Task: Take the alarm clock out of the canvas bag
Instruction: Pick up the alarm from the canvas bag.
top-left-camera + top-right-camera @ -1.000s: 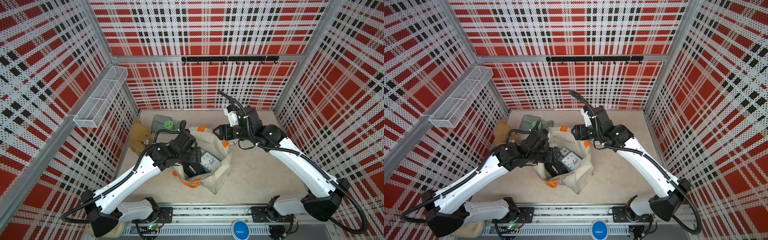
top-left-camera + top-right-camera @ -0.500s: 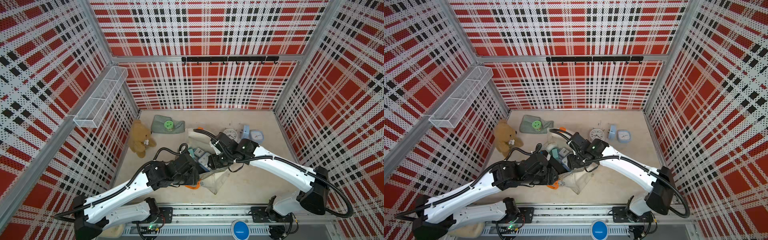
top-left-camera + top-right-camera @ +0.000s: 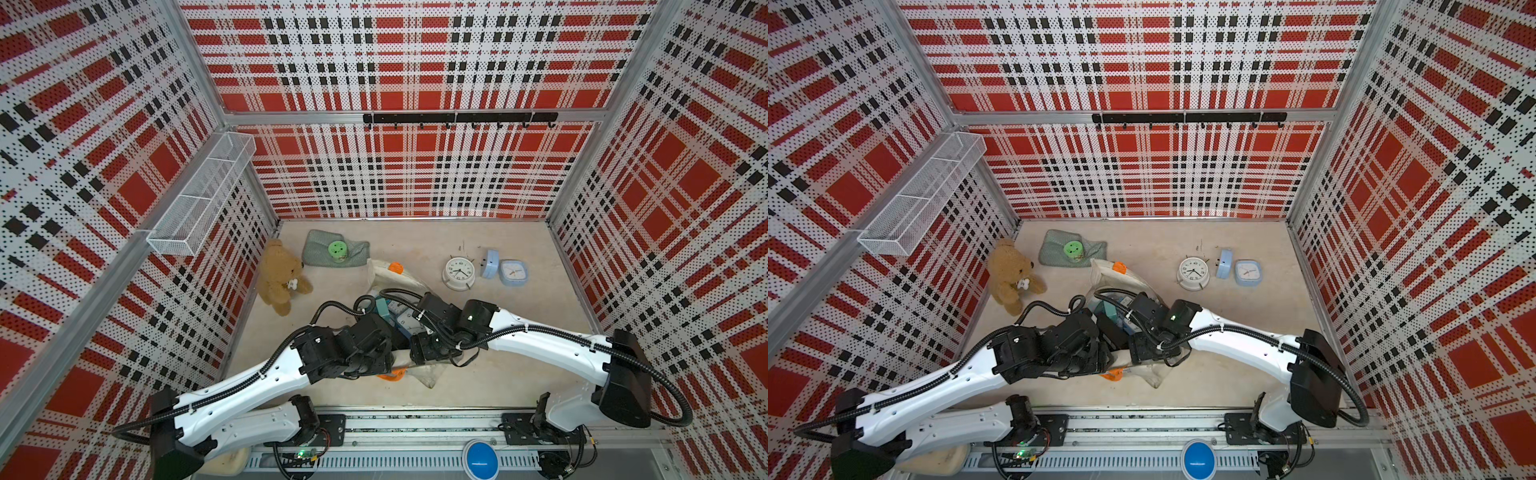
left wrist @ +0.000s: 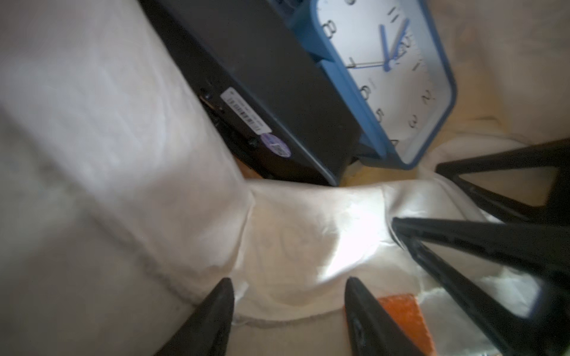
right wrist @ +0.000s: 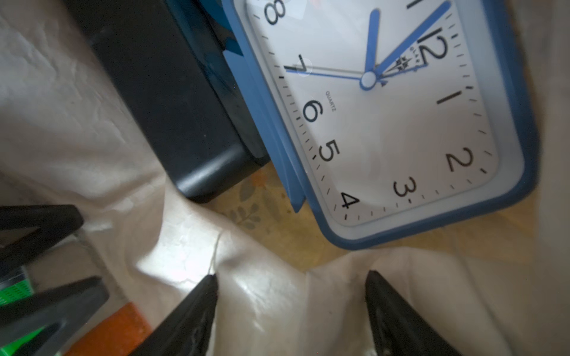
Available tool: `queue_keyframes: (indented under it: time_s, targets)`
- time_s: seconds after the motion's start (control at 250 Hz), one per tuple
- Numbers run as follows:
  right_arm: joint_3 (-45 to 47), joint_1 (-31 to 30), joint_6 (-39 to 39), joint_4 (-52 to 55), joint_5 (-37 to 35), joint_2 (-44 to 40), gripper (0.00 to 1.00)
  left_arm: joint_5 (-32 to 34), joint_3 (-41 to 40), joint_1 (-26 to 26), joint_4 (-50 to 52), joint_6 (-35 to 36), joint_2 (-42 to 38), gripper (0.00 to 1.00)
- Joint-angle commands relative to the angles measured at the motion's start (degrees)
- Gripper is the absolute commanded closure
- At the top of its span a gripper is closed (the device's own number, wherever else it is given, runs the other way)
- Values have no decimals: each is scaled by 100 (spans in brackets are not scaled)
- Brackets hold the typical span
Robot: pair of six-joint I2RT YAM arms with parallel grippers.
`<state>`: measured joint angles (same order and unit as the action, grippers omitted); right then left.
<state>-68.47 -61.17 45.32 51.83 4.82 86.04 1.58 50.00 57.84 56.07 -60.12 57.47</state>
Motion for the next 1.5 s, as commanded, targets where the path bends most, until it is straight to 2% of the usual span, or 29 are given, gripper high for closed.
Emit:
queue_keyframes:
  time_s: [0.0,0.088,0.244,0.496,0.896,1.224,1.497]
  targets:
    - [195,-62,250,316,-98,176,20,-39,-266,-156,119,-167,32,42]
    - [77,-64,84,181,-287,118,20,-203,-524,-357,-21,-171,-10,43]
    - [-465,-62,-677,-278,-507,115,19,-542,-881,-702,-274,-167,-120,46]
    - [-1828,-62,-1629,-214,-407,1098,22,-481,-878,-836,-246,-78,-216,46]
    - [-2116,-63,-1843,-578,-86,1948,35,-413,-939,-886,-185,-167,-685,46]
    - [-2101,-62,-1917,-680,-61,2308,34,-396,-948,-885,-168,-193,-763,46]
    - [-2231,-62,-1941,-670,55,2550,58,-405,-931,-898,-174,-192,-768,46]
